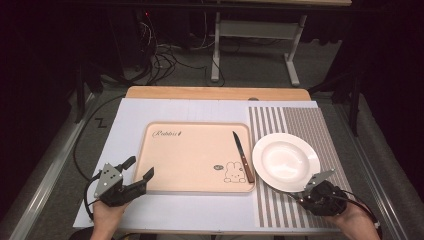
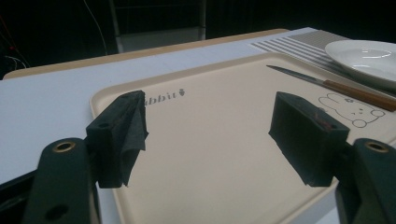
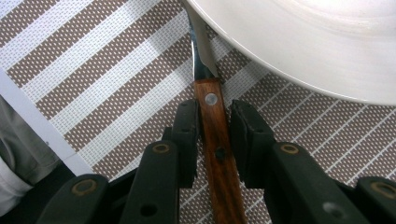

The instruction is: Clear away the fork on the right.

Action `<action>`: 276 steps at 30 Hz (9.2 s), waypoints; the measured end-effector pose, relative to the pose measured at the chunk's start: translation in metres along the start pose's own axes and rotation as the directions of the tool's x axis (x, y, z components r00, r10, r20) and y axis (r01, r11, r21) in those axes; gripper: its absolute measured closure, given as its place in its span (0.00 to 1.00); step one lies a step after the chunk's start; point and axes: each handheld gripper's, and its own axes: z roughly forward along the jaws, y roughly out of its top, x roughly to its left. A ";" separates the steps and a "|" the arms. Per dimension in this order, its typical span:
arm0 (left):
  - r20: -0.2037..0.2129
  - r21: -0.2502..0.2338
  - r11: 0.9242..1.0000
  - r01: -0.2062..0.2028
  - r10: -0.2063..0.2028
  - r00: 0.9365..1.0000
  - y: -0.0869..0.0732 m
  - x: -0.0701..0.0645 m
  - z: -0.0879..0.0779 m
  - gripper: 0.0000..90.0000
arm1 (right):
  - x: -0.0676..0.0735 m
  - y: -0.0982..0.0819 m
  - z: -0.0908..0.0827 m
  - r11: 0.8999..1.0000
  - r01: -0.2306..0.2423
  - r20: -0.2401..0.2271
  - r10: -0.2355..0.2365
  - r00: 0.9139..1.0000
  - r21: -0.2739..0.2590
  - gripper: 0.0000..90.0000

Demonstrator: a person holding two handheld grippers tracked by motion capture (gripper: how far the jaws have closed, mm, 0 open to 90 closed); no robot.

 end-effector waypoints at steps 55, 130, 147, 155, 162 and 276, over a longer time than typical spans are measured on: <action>-0.003 0.008 1.000 -0.002 0.002 1.000 -0.001 0.000 0.001 0.31 | 0.026 0.031 -0.002 0.988 0.100 -0.098 -0.112 0.989 -0.116 0.88; 0.007 0.009 1.000 -0.008 0.008 1.000 -0.001 0.000 0.001 0.31 | 0.054 0.195 0.023 0.989 -0.013 -0.099 -0.002 0.995 -0.148 0.88; 0.009 0.010 1.000 -0.008 0.008 1.000 -0.001 0.001 0.001 0.31 | 0.058 0.216 0.052 0.995 -0.043 -0.095 0.035 0.995 -0.089 0.88; 0.010 0.009 1.000 -0.012 0.012 1.000 -0.001 0.000 0.001 0.31 | 0.061 0.219 0.061 0.996 -0.048 -0.078 0.042 0.996 -0.069 0.88; 0.009 0.009 1.000 -0.014 0.014 1.000 -0.001 0.000 0.001 0.31 | 0.062 0.220 0.066 0.998 -0.044 -0.056 0.041 0.998 -0.055 0.87; 0.008 0.020 1.000 -0.013 0.012 1.000 0.000 0.002 0.001 0.32 | 0.039 0.209 0.061 0.977 -0.088 -0.052 0.079 0.995 -0.192 0.73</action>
